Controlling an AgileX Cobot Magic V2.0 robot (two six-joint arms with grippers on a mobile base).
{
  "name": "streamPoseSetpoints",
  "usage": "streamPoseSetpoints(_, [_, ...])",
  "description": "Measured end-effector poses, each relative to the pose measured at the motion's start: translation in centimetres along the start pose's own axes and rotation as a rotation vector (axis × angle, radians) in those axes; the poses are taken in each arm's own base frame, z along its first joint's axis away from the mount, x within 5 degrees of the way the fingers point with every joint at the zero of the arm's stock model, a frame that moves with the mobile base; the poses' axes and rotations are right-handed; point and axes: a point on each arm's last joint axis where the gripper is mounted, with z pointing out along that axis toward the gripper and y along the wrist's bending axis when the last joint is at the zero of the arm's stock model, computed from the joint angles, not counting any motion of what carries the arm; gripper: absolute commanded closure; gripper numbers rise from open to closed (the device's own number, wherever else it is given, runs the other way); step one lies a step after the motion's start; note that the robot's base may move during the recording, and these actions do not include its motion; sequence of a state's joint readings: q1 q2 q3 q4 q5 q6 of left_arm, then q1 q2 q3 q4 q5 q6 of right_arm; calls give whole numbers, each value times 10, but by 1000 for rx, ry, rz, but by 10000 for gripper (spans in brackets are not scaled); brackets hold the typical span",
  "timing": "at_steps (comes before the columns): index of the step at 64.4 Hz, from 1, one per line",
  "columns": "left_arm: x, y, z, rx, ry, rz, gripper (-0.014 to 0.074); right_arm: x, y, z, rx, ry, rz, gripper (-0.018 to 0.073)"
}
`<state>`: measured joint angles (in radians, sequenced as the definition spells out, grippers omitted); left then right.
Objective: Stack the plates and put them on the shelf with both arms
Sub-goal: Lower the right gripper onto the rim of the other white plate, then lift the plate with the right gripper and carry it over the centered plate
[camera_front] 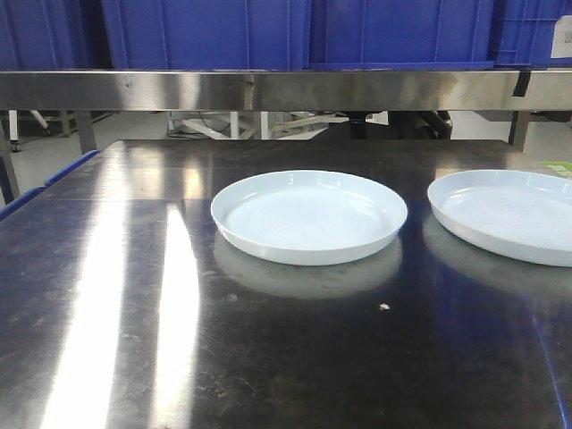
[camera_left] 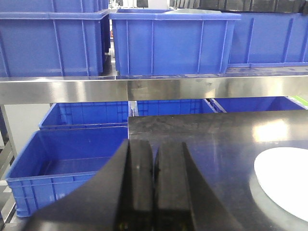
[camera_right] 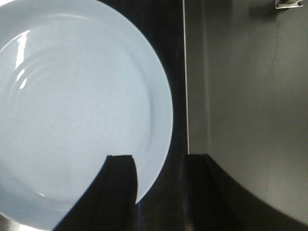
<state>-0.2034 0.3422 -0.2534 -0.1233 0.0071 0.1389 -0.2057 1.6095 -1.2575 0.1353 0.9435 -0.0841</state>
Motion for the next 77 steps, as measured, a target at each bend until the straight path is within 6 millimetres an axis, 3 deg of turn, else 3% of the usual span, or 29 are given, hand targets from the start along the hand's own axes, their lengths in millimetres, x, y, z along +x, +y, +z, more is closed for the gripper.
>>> streamPoseSetpoints(16, [0, 0, 0, 0, 0, 0, 516, -23, -3, 29, -5, 80, 1, 175])
streamPoseSetpoints(42, [0, 0, 0, 0, 0, 0, 516, -23, -10, 70, -5, 187, 16, 175])
streamPoseSetpoints(71, [0, 0, 0, 0, 0, 0, 516, -22, -11, 80, -5, 208, 18, 178])
streamPoseSetpoints(77, [0, 0, 0, 0, 0, 0, 516, -22, -11, 81, -5, 209, 19, 218])
